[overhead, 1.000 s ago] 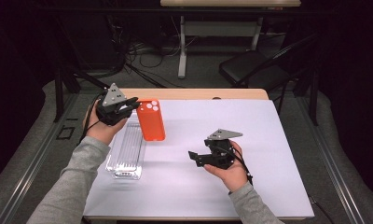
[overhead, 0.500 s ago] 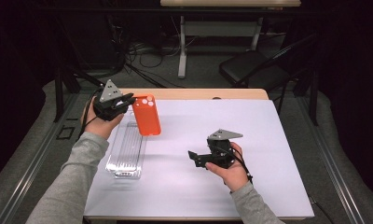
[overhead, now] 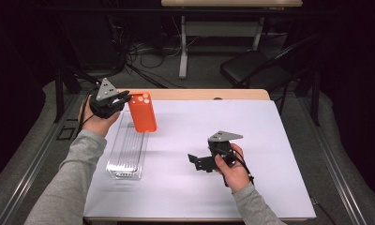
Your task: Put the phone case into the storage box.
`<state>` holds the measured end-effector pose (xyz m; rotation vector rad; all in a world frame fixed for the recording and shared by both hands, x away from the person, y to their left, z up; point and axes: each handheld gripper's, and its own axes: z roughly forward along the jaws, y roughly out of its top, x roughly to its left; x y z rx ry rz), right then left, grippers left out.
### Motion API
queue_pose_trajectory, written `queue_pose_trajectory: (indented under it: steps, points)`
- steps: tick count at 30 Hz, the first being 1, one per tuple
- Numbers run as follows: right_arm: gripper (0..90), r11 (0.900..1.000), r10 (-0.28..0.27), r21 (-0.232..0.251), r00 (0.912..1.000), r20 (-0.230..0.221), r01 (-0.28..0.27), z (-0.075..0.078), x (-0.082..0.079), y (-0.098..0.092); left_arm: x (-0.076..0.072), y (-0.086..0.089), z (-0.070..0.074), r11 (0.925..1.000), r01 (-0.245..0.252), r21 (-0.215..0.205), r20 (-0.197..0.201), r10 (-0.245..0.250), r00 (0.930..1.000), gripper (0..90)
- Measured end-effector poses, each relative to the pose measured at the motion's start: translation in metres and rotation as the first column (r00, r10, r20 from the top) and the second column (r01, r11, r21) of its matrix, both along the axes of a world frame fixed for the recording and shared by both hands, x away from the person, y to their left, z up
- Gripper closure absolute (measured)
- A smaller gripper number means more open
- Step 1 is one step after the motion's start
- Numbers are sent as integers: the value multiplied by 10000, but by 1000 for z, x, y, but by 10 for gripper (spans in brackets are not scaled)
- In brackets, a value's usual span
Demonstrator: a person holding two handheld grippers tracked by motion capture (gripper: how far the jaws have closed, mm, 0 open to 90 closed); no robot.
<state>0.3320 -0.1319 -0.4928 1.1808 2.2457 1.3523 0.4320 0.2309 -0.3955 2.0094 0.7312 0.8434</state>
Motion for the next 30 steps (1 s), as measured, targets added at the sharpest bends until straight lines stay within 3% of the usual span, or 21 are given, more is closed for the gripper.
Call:
queue_pose_trajectory:
  steps: [14,20,30]
  points:
    - [57,10000,-12,-13,10000,24,12,-1,0,0,4,11,-2,9996,-293,-13,343,294,9990,810]
    - [57,10000,2,36,10000,23,-2,-2,0,0,6,14,-3,9988,-357,322,653,335,9973,810]
    - [57,10000,-15,-20,10000,-27,15,-3,0,1,13,19,-6,9977,-435,529,1041,378,9938,812]
